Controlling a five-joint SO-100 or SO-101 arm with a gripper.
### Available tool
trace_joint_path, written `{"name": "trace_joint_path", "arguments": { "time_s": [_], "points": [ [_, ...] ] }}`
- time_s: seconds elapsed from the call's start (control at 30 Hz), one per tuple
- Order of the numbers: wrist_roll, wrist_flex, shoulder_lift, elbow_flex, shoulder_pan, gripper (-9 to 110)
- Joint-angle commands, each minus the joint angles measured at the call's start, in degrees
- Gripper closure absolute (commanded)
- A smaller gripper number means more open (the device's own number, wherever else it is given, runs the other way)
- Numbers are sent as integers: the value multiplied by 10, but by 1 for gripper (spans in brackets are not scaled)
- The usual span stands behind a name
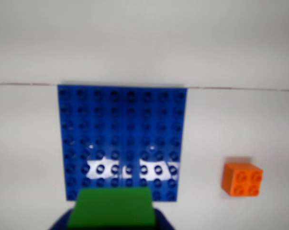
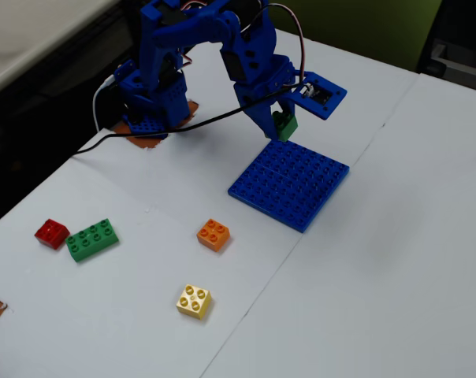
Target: Pick up the 2x2 green block and go up the 8x8 blue block.
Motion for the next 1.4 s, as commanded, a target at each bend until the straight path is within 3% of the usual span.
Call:
{"name": "trace_joint_path", "arguments": {
  "time_s": [0.0, 1.37],
  "points": [
    [5, 4, 5, -26, -6, 101],
    [8, 5, 22, -17, -4, 101]
  ]
}}
